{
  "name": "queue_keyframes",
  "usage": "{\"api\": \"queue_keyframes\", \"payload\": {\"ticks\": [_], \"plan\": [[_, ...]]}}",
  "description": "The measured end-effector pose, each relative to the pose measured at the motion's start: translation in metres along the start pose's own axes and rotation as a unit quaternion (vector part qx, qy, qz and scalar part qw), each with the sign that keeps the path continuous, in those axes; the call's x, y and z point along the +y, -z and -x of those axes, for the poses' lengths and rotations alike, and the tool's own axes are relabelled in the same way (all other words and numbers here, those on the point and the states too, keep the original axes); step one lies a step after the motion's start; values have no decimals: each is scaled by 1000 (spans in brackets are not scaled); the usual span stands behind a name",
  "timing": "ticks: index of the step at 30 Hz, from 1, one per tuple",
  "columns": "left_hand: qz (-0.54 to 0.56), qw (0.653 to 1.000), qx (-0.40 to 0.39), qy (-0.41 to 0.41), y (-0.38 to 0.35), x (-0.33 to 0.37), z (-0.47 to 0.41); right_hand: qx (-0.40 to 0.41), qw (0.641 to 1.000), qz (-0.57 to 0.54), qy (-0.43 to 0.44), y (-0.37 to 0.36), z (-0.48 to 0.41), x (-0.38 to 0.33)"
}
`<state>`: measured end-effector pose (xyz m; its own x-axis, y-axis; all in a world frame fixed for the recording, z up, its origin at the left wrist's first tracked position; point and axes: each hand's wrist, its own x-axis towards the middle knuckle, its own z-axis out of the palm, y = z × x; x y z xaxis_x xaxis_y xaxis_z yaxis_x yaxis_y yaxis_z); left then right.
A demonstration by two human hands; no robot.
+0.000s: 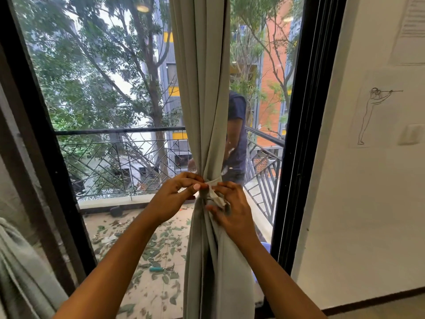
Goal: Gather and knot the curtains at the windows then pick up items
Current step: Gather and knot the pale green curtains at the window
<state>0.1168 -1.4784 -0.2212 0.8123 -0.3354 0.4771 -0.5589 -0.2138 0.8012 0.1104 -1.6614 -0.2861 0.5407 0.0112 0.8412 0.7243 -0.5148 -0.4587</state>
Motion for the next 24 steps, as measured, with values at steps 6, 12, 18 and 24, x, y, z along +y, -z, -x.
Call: {"api": "queue_keyframes", "payload": {"ticks": [6, 12, 18, 24], "plan": [[-32, 999, 34, -21, 2, 3, -7, 9, 997, 50, 51, 14, -26, 4], [-13, 994, 106, 35, -12, 24, -27, -41, 989, 90, 113, 31, -56, -2], [66, 994, 29, 77, -16, 17, -42, -50, 996, 39, 65, 31, -78, 2], [194, 974, 17, 113, -16, 13, -47, -3, 994, -85, -76, 18, -71, 2]]}}
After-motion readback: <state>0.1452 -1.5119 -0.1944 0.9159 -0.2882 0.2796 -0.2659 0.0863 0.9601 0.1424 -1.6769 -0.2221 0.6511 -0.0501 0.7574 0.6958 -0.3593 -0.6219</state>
